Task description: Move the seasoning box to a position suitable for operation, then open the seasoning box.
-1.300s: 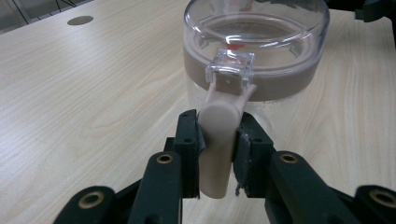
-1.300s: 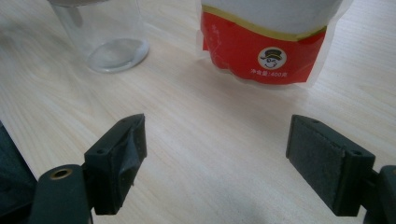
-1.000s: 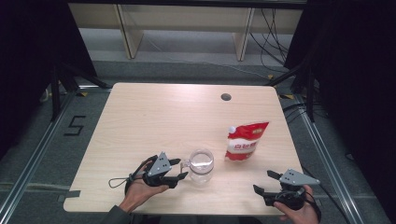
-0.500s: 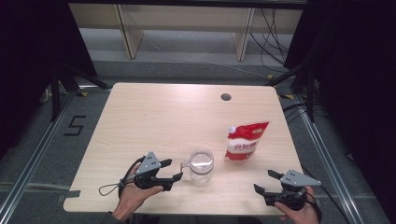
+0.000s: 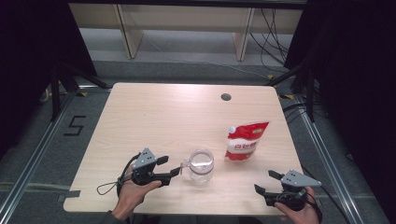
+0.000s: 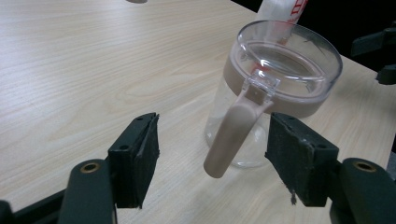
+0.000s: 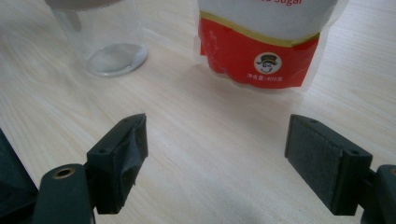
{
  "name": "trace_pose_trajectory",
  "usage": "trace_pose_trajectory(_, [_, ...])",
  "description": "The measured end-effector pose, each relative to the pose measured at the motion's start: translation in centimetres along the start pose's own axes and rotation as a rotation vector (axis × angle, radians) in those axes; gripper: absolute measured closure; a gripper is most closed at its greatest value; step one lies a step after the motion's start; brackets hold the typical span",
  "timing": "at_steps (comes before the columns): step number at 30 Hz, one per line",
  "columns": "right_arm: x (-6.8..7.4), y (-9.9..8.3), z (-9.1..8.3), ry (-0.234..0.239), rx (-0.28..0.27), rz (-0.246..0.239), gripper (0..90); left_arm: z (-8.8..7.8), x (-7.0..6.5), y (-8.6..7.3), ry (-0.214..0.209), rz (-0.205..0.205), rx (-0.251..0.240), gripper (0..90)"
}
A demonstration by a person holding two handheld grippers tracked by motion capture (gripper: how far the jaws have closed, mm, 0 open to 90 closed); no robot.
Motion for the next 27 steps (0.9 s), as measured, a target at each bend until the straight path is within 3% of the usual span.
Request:
trace_pose_trajectory(1, [0.0, 0.0, 0.0, -0.008, 0.004, -0.002, 22.0, 0.0, -0.1, 0.0, 0.006, -0.021, 0.003, 34.3])
trace_pose_trajectory(7, [0.0, 0.1, 0.0, -0.003, -0.005, 0.003, 21.8, -0.1, 0.1, 0.4, 0.006, -0.010, 0.002, 36.7])
trace_pose_trajectory(8, [0.0, 0.0, 0.0, -0.005, -0.003, 0.005, 21.8, -0.2, 0.1, 0.5, 0.018, -0.024, 0.006, 37.1])
trace_pose_trajectory(9, [0.1, 0.0, -0.1, -0.008, 0.011, 0.027, 21.8, -0.2, 0.1, 0.6, 0.007, -0.017, -0.003, 38.7])
trace_pose_trajectory(11, [-0.2, 0.0, -0.1, -0.011, 0.003, -0.021, 22.2, -0.3, -0.1, 1.0, -0.001, -0.023, -0.015, 42.2])
trace_pose_trajectory(12, [-0.3, 0.0, 0.0, -0.001, -0.001, -0.024, 23.1, -0.4, -0.2, 1.3, -0.011, -0.012, -0.022, 44.2])
trace_pose_trajectory(13, [0.0, 0.0, 0.0, 0.007, 0.008, 0.013, 23.3, -0.6, -0.3, 1.5, -0.004, -0.010, -0.029, 47.6])
trace_pose_trajectory(14, [-0.2, 0.0, 0.1, 0.005, 0.000, -0.019, 23.2, -0.7, -0.3, 1.7, -0.003, 0.003, -0.043, 51.4])
trace_pose_trajectory(17, [-0.1, -0.1, 0.1, 0.012, 0.010, 0.007, 23.9, -0.9, -0.6, 2.2, -0.005, 0.008, -0.073, 65.0])
trace_pose_trajectory(18, [-0.2, -0.1, 0.1, 0.010, -0.001, -0.015, 23.9, -1.0, -0.7, 2.3, 0.004, 0.022, -0.074, 67.9])
trace_pose_trajectory(19, [-0.2, 0.0, 0.1, 0.009, 0.000, -0.014, 23.9, -0.9, -0.9, 2.4, 0.003, 0.014, -0.080, 70.1])
trace_pose_trajectory(20, [0.1, -0.1, 0.1, 0.007, 0.007, 0.022, 23.9, -0.9, -1.0, 2.5, -0.009, 0.025, -0.090, 72.6])
trace_pose_trajectory(22, [0.2, 0.0, 0.1, 0.011, 0.012, 0.024, 24.3, -1.0, -1.2, 2.7, -0.007, 0.027, -0.091, 77.0])
trace_pose_trajectory(24, [0.0, 0.1, 0.2, 0.003, 0.003, -0.016, 24.5, -0.9, -1.4, 2.9, -0.014, 0.022, -0.094, 79.2])
trace_pose_trajectory(27, [0.0, 0.1, 0.2, 0.008, 0.014, -0.016, 24.4, -0.5, -1.8, 3.1, -0.020, 0.034, -0.098, 82.0])
Point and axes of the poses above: each handheld gripper's, and its own axes: z roughly forward along the jaws, y roughly out of its top, x roughly to its left, the point moved 1 cm from there along z, roughly forward along the jaws, and after that the axes turned 13 degrees about y, right-handed, at the moved point
